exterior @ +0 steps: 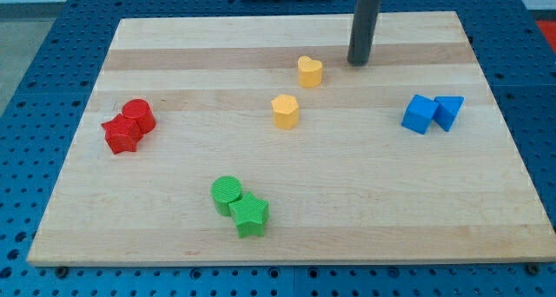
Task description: Move the yellow heart to the top right of the yellow hexagon
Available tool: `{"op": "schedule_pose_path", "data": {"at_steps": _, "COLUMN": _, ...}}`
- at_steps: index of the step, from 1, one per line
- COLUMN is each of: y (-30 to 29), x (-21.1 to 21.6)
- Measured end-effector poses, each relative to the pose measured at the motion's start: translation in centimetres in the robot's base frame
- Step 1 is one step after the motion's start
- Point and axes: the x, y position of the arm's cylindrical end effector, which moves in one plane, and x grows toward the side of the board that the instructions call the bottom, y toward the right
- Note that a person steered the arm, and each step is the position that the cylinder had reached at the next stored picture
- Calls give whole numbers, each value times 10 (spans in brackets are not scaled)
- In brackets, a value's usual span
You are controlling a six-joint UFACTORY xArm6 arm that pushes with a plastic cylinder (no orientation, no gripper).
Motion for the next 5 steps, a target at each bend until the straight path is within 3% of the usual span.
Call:
{"op": "schedule_pose_path", "data": {"at_steps": 1, "y": -39, "x": -32}}
{"op": "schedule_pose_path", "data": {"at_steps": 5, "y": -96, "x": 53}}
